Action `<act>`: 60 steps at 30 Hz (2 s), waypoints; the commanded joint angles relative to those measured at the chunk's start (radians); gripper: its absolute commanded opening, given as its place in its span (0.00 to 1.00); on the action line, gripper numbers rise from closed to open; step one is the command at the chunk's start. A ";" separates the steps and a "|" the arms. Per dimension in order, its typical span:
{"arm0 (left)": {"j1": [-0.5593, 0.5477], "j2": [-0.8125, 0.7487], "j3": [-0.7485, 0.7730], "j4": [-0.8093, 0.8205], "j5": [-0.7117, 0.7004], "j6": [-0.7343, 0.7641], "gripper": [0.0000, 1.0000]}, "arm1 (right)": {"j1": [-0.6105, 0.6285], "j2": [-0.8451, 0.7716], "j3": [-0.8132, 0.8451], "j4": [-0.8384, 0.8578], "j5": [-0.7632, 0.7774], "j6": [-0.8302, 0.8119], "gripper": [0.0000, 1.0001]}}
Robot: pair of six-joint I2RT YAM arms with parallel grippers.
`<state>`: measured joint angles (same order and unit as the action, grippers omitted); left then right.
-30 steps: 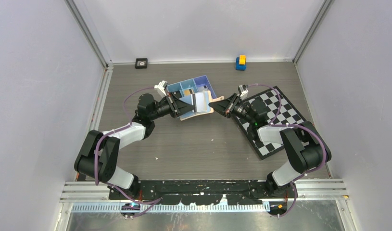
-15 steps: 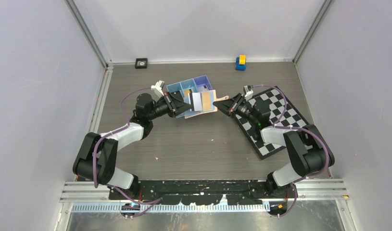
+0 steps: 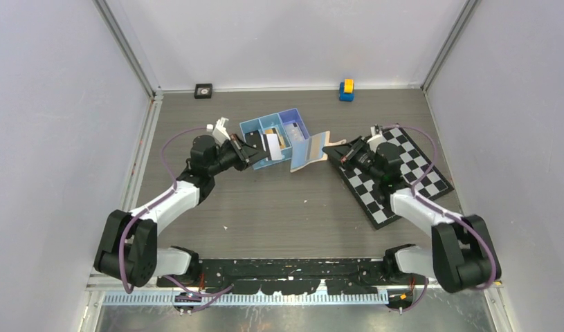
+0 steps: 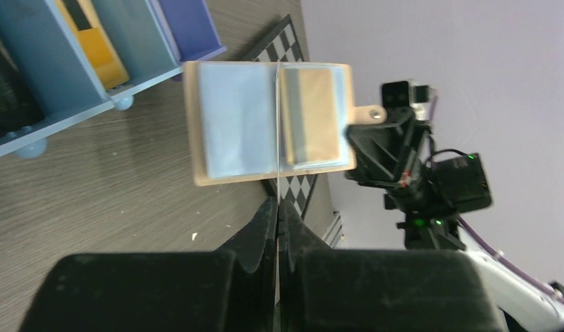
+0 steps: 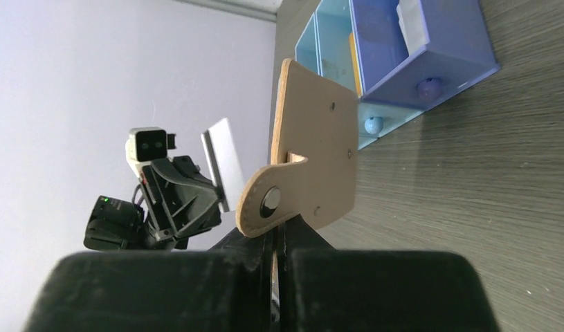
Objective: Take the credit cards out of the card holder
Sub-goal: Remove the credit card from the card holder, then place the credit card in the storage box.
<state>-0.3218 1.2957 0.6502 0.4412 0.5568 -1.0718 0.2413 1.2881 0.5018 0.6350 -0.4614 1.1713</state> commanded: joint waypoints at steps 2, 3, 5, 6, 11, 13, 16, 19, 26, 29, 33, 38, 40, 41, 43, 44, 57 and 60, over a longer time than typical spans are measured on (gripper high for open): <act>-0.018 0.027 0.047 -0.070 -0.117 0.069 0.00 | -0.019 -0.240 0.034 -0.284 0.161 -0.130 0.01; -0.021 0.045 0.057 -0.070 -0.128 0.066 0.00 | -0.019 -0.287 0.034 -0.343 0.211 -0.149 0.01; -0.026 0.087 0.082 -0.071 -0.146 0.059 0.00 | -0.019 -0.390 0.023 -0.420 0.333 -0.170 0.01; -0.028 0.110 0.097 -0.071 -0.150 0.050 0.00 | -0.019 -0.437 0.011 -0.444 0.376 -0.175 0.00; -0.067 0.222 0.168 -0.026 -0.226 0.000 0.00 | -0.019 -0.601 -0.037 -0.482 0.517 -0.182 0.00; -0.095 0.281 0.218 -0.022 -0.253 -0.019 0.00 | -0.019 -0.620 -0.042 -0.489 0.530 -0.178 0.01; -0.132 0.389 0.317 -0.023 -0.267 -0.043 0.00 | -0.019 -0.627 -0.043 -0.495 0.530 -0.169 0.01; -0.152 0.498 0.423 -0.015 -0.262 -0.071 0.00 | -0.019 -0.626 -0.044 -0.488 0.516 -0.158 0.00; -0.159 0.661 0.557 -0.006 -0.365 -0.112 0.00 | -0.020 -0.621 -0.054 -0.459 0.483 -0.122 0.00; -0.158 0.700 0.602 -0.053 -0.405 -0.099 0.00 | -0.019 -0.627 -0.057 -0.454 0.475 -0.113 0.01; -0.158 0.739 0.630 -0.046 -0.406 -0.103 0.11 | -0.019 -0.638 -0.062 -0.457 0.487 -0.118 0.01; -0.159 0.684 0.639 -0.080 -0.355 -0.059 0.45 | -0.020 -0.620 -0.052 -0.457 0.483 -0.139 0.00; -0.158 0.629 0.643 -0.126 -0.343 -0.022 0.50 | -0.019 -0.605 -0.044 -0.451 0.476 -0.160 0.00; -0.158 0.590 0.648 -0.162 -0.338 -0.001 0.51 | -0.019 -0.596 -0.043 -0.438 0.476 -0.167 0.00; -0.160 0.531 0.639 -0.206 -0.327 0.025 0.52 | -0.019 -0.563 -0.047 -0.409 0.427 -0.176 0.00; -0.160 0.499 0.619 -0.217 -0.316 0.029 0.53 | -0.019 -0.548 -0.050 -0.388 0.411 -0.183 0.00; -0.160 -0.036 0.139 -0.138 -0.148 0.276 0.97 | -0.019 -0.271 -0.081 0.313 -0.080 -0.031 0.01; -0.160 -0.081 0.064 -0.023 -0.096 0.267 1.00 | -0.020 -0.201 -0.086 0.515 -0.134 0.064 0.01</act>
<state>-0.4831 1.2572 0.7849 0.2592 0.3618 -0.8745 0.2249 1.0298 0.4236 0.7349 -0.4526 1.0973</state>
